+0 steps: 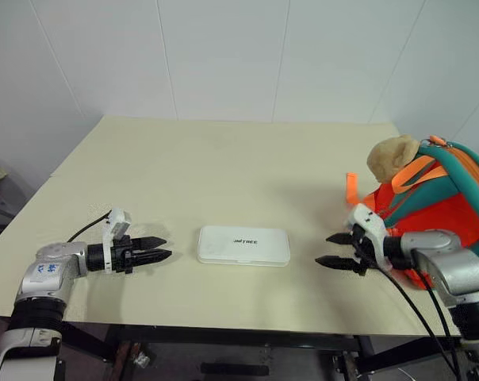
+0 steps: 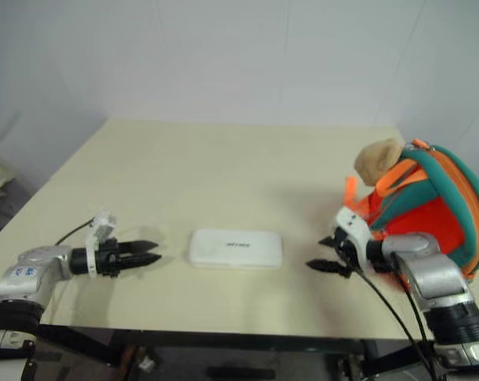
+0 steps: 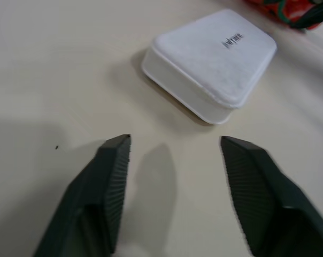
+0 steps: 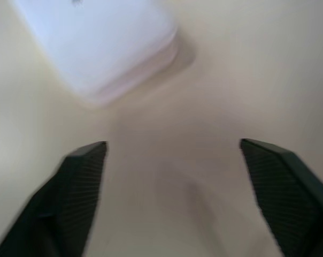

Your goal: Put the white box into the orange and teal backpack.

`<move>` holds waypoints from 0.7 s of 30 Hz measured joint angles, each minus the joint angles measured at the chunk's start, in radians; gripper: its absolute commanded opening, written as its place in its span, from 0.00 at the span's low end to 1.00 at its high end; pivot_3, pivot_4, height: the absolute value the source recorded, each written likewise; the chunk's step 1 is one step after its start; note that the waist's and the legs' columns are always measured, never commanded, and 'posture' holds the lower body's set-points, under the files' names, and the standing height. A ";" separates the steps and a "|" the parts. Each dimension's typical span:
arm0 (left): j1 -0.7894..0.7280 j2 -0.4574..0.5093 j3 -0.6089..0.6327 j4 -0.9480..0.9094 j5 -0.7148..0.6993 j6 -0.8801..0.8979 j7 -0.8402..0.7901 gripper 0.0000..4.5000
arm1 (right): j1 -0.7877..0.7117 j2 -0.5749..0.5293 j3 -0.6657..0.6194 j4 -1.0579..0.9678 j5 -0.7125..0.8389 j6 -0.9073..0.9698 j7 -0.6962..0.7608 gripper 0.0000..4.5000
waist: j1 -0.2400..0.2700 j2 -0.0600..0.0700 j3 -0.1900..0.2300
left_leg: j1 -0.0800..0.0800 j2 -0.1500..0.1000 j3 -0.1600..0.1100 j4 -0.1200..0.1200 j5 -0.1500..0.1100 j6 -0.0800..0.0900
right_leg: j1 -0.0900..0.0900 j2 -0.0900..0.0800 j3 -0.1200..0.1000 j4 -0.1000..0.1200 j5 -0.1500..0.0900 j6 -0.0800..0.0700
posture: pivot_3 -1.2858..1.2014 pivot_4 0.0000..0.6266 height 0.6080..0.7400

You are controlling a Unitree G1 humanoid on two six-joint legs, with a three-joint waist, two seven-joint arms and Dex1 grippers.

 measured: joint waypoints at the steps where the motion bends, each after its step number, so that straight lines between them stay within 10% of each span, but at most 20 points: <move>1: -0.027 0.000 -0.015 0.012 0.008 0.051 0.012 0.91 | -0.032 0.017 -0.013 0.015 0.018 0.040 -0.013 1.00 | 0.001 0.000 0.000 | 0.000 0.000 0.000 0.000 0.000 0.000 | 0.000 0.000 0.000 0.000 0.000 0.000 | 0.52 0.24 1.00; 8: -0.219 -0.094 -0.057 0.160 -0.009 0.357 0.063 0.99 | -0.232 0.198 -0.071 0.127 0.117 0.409 -0.208 1.00 | 0.002 0.000 0.000 | -0.007 0.000 0.000 0.000 0.000 0.000 | -0.007 0.000 0.000 0.003 0.000 0.001 | 0.52 0.24 1.00; 21: -0.299 -0.162 -0.017 0.224 -0.087 0.691 0.106 0.99 | -0.232 0.201 -0.088 0.039 0.179 0.650 -0.313 1.00 | 0.002 0.000 0.000 | -0.011 -0.001 0.000 0.003 0.000 0.001 | -0.010 0.001 0.002 0.005 -0.001 0.002 | 0.52 0.24 1.00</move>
